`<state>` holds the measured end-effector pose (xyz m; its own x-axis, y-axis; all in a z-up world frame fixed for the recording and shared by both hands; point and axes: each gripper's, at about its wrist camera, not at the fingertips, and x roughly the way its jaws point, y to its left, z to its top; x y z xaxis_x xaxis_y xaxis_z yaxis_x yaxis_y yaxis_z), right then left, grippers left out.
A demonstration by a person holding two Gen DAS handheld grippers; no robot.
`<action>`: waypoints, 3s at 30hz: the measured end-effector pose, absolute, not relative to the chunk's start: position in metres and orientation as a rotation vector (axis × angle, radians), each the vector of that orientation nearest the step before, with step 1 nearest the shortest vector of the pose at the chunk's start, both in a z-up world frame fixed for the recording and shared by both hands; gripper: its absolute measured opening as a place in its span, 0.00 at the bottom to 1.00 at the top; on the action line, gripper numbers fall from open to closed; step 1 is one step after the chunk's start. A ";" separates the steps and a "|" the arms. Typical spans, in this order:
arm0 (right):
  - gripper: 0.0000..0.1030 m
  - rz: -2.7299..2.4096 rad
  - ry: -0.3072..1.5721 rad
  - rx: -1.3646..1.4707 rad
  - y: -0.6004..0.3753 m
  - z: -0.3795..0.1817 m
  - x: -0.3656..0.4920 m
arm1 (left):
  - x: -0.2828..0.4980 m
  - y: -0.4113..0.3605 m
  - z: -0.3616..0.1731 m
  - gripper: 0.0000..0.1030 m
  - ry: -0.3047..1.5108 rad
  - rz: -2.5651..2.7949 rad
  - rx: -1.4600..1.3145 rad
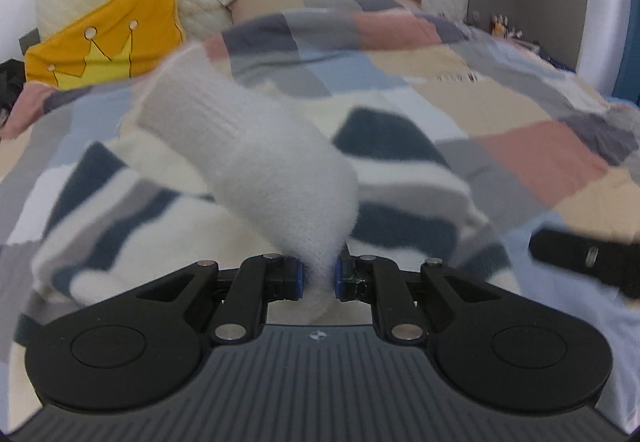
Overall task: Fold large clothes
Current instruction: 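Lift the sleeve and carry it over the sweater body with the left gripper, then lower the sleeve onto the sweater body and open the left gripper, then grasp the sweater hem with both grippers side by side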
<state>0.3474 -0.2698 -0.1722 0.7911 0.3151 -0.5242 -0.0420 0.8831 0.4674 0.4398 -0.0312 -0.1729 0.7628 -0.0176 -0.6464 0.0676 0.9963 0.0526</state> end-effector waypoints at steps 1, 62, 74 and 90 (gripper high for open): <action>0.64 0.199 0.631 0.461 -0.271 -0.173 0.348 | 0.438 -0.031 -0.177 0.16 0.704 -0.050 0.066; 0.64 0.162 0.839 0.372 -0.247 -0.179 0.303 | 0.255 0.170 -0.160 0.56 0.740 0.051 -0.374; 0.86 0.099 0.949 0.494 -0.262 -0.177 0.254 | 0.190 0.225 -0.163 0.64 0.775 0.207 -0.533; 0.78 -0.090 1.165 0.635 -0.267 -0.223 0.235 | 0.177 0.258 -0.190 0.72 0.866 0.338 -0.751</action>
